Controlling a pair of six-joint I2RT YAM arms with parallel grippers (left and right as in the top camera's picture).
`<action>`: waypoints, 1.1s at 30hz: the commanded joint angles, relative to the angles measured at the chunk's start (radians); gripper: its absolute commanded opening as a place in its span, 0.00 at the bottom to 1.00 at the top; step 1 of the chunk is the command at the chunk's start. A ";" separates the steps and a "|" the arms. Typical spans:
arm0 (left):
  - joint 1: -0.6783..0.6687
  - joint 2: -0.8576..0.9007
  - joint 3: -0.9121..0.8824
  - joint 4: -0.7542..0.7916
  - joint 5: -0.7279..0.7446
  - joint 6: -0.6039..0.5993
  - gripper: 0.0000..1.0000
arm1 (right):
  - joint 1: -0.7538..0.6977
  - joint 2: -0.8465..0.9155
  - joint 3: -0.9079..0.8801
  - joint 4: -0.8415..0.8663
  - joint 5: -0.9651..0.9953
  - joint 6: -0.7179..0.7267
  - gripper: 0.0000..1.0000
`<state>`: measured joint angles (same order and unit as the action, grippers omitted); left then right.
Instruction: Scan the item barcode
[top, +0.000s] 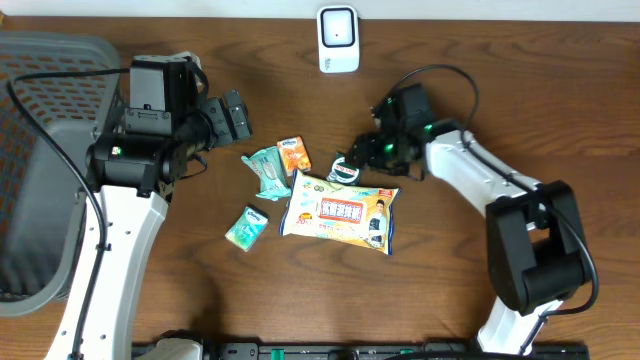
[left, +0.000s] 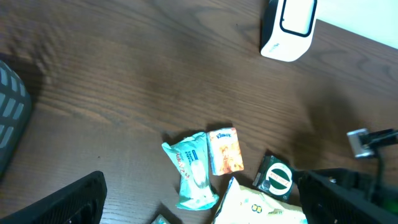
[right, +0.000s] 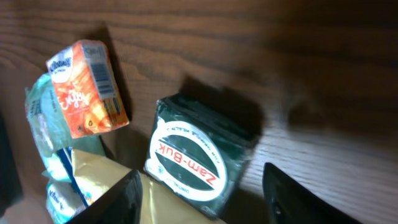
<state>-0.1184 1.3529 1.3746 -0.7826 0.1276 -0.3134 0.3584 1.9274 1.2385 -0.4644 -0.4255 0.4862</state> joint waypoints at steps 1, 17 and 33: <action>0.005 -0.001 0.004 -0.002 -0.009 0.006 0.98 | 0.071 0.017 -0.010 0.036 0.113 0.102 0.65; 0.005 -0.001 0.004 -0.002 -0.010 0.006 0.98 | 0.168 0.122 -0.010 0.158 0.332 0.148 0.68; 0.005 -0.001 0.004 -0.002 -0.009 0.006 0.98 | 0.274 0.127 -0.010 0.156 0.465 -0.023 0.73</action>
<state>-0.1184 1.3529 1.3746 -0.7826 0.1276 -0.3134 0.6071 2.0121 1.2369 -0.2836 -0.0082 0.4858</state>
